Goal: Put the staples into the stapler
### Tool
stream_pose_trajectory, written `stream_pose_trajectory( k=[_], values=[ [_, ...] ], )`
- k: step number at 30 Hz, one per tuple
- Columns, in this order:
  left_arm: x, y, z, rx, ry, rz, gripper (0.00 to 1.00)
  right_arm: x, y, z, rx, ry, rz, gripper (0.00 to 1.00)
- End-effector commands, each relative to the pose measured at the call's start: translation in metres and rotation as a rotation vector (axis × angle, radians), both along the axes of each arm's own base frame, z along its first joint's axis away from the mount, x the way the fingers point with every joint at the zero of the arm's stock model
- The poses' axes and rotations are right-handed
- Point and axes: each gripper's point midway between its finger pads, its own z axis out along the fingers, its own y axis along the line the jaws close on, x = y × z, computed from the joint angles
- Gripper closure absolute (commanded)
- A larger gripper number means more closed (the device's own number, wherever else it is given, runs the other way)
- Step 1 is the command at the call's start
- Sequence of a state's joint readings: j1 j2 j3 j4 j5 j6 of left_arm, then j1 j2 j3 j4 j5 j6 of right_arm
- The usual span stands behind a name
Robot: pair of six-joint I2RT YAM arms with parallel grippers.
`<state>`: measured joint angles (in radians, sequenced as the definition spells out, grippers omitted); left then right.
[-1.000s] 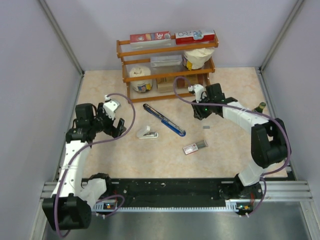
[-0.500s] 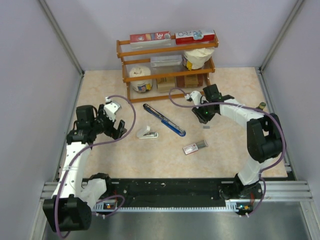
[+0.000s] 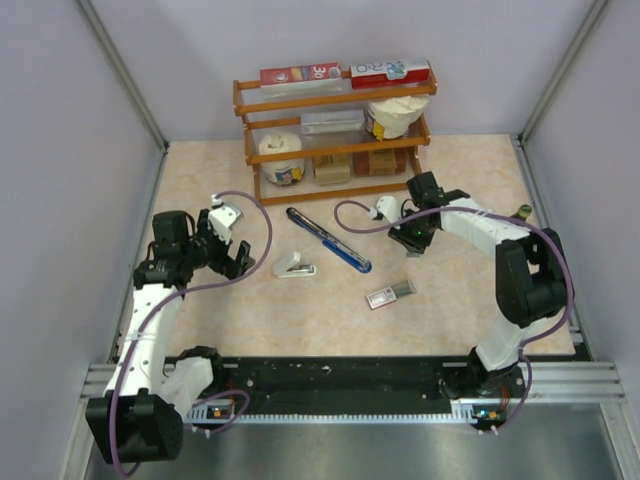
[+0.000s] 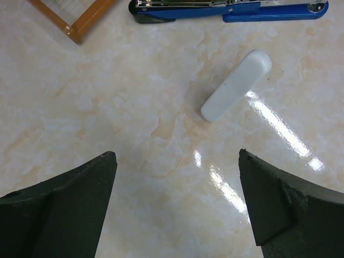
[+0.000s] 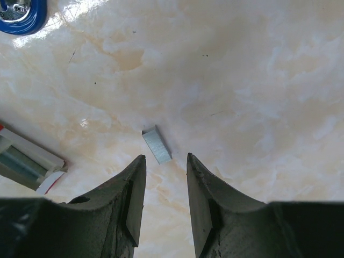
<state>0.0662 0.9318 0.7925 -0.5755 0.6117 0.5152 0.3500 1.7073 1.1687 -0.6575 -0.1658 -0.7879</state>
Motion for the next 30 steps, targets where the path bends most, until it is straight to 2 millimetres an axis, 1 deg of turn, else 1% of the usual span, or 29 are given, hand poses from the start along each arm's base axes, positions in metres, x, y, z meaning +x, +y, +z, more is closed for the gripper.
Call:
stream_pose_trajectory(
  k=[1,12,24,30],
  values=[
    [0.004,-0.002,0.006,-0.01,-0.041,-0.019,0.01,0.001,-0.005,-0.002,-0.013,0.006,0.042,0.64],
    [0.004,-0.003,0.002,-0.015,-0.026,-0.024,0.01,-0.006,0.0,-0.016,0.002,0.052,0.084,0.64],
    [0.004,-0.004,0.001,-0.02,-0.022,-0.027,0.01,-0.002,0.0,-0.029,-0.012,0.083,0.068,0.64],
    [0.004,-0.005,-0.003,-0.023,-0.008,-0.031,0.01,0.001,0.003,-0.025,0.005,0.068,0.066,0.68]
  ],
)
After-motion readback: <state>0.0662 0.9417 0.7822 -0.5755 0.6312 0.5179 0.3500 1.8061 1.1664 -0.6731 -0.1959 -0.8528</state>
